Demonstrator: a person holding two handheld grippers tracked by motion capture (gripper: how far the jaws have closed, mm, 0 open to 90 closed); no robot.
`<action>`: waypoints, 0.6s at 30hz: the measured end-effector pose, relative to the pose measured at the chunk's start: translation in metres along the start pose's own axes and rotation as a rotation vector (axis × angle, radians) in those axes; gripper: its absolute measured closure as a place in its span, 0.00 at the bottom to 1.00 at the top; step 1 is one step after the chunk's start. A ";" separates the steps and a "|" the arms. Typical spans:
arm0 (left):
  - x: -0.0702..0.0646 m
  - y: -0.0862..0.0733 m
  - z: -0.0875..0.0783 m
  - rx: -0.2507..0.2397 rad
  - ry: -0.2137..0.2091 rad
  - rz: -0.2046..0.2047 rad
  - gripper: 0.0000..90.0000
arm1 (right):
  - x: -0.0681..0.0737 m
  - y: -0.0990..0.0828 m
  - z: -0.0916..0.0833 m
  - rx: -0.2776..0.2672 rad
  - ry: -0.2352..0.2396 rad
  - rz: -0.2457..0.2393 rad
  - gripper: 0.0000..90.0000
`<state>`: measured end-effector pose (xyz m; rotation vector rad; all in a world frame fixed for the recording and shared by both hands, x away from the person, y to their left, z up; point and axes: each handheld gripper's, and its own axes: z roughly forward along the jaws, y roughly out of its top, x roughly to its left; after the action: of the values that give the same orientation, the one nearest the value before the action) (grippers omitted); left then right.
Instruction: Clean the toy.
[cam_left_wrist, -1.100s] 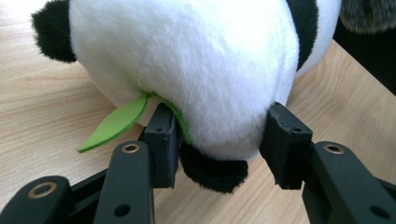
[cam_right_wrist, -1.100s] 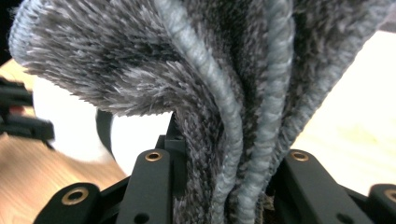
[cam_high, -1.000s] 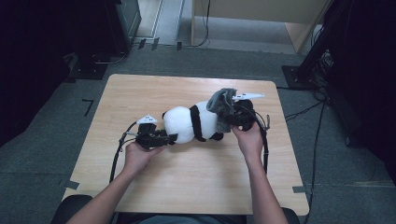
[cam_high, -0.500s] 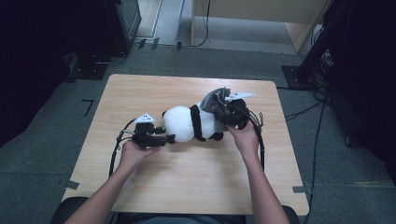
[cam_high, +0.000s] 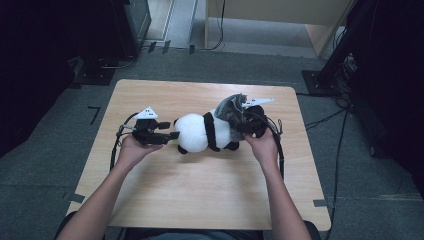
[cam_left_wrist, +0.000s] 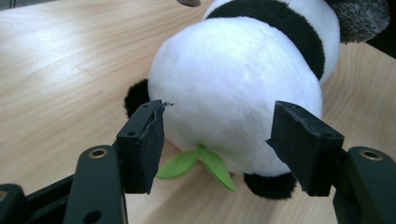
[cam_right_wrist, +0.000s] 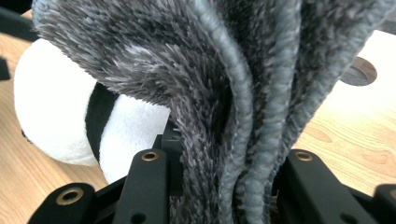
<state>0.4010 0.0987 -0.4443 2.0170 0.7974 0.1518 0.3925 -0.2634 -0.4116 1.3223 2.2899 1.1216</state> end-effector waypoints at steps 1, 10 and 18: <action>0.001 0.002 0.001 0.002 0.000 0.004 0.39 | 0.000 0.000 0.000 0.003 0.002 0.002 0.73; 0.016 0.010 0.019 0.003 -0.096 0.022 0.36 | -0.003 -0.002 0.002 0.003 0.030 -0.004 0.73; 0.023 0.001 0.044 0.054 -0.138 0.057 0.00 | -0.001 -0.005 0.009 0.000 0.059 -0.010 0.73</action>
<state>0.4378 0.0797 -0.4727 2.0774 0.6644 0.0234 0.3953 -0.2610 -0.4216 1.2925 2.3349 1.1723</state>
